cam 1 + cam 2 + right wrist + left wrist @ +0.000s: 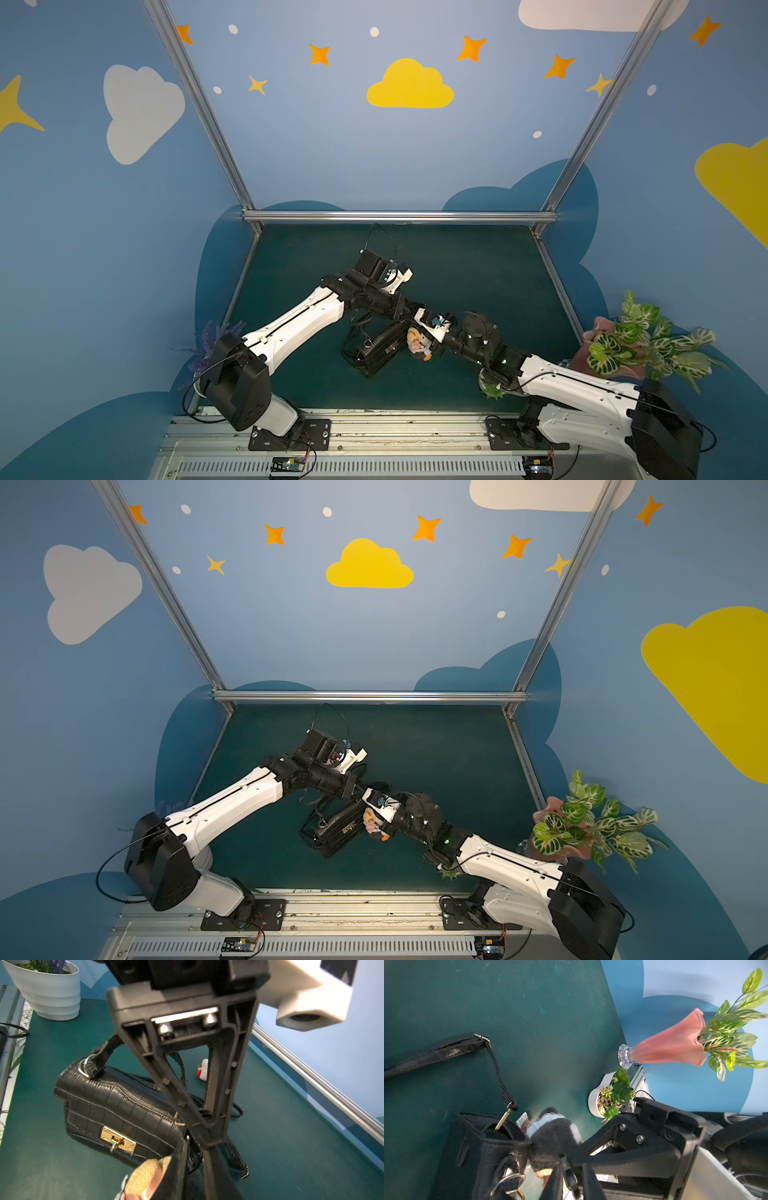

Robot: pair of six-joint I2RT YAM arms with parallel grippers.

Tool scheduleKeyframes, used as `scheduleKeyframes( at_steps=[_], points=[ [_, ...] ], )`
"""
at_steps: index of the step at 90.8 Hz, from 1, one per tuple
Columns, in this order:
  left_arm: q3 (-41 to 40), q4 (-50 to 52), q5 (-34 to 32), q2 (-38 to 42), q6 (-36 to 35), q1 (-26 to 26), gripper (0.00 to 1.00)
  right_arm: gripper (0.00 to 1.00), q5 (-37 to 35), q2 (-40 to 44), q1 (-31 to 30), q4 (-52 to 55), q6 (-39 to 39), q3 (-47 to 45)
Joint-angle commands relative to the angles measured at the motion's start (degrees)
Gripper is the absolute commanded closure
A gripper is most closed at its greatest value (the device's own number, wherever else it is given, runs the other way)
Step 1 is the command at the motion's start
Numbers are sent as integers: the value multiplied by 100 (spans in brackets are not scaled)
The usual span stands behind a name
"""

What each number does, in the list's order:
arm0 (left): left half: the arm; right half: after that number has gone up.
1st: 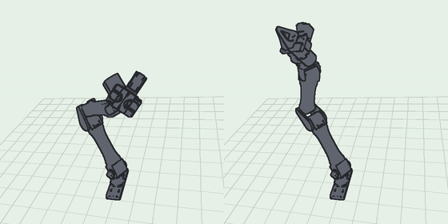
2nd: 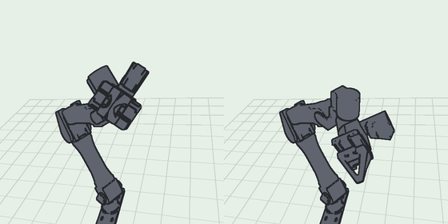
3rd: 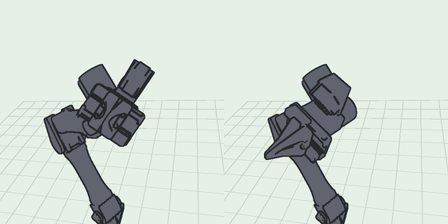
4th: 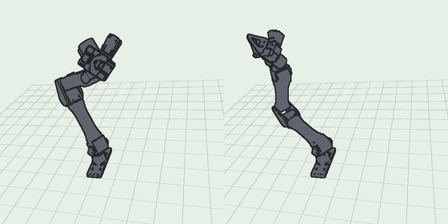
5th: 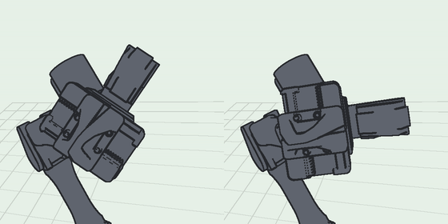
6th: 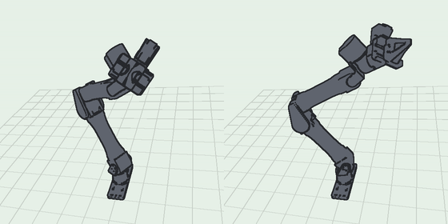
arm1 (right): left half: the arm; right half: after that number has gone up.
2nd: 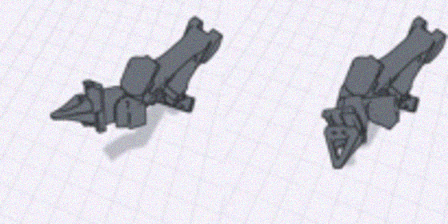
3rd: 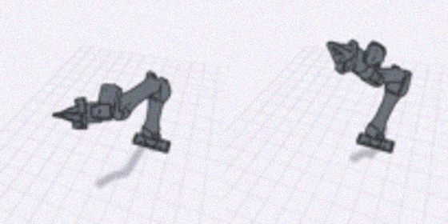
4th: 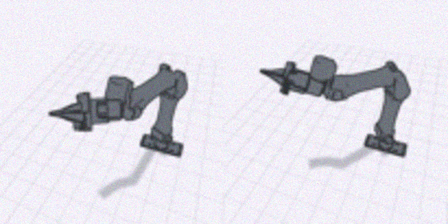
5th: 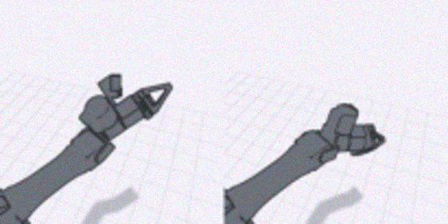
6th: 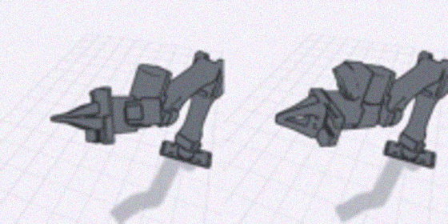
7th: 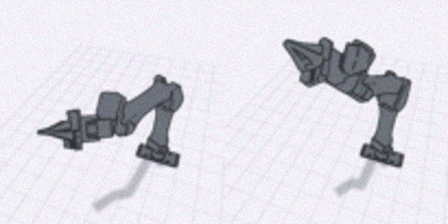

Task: Remove the decoration from the bag
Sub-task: Remove the decoration item from the bag, then place the decoration item at the center of the board.

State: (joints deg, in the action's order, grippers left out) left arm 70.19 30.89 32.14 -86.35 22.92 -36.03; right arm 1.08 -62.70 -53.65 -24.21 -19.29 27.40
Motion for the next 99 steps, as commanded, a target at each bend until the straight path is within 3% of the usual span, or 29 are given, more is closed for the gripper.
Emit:
scheduleKeyframes(
  at_steps=[1, 12, 19, 39, 59, 81, 99],
  points=[
    [161, 81, 49, 21, -99, -33, 86, 81, -93, -7, -40, -168, -44, 24],
    [143, 75, 39, 70, -134, -35, 96, 80, -124, -85, -62, -98, -64, 78],
    [144, 90, 47, 97, -183, -24, 97, 74, -159, -130, -74, -24, -66, 111],
    [243, 255, -110, 223, -590, -38, 97, 40, -214, 0, -102, 380, -72, 151],
    [611, 515, -360, 334, -1156, -27, 97, 9, -164, 866, -6, 799, 226, -111],
    [1279, 830, -941, 853, -1320, 101, 97, 4, -137, 1793, 529, 1314, 717, 59],
    [1967, 1226, -1228, 1154, -1371, 1065, 97, 4, -275, 1942, 1019, 1480, 1147, 158]
  ],
)
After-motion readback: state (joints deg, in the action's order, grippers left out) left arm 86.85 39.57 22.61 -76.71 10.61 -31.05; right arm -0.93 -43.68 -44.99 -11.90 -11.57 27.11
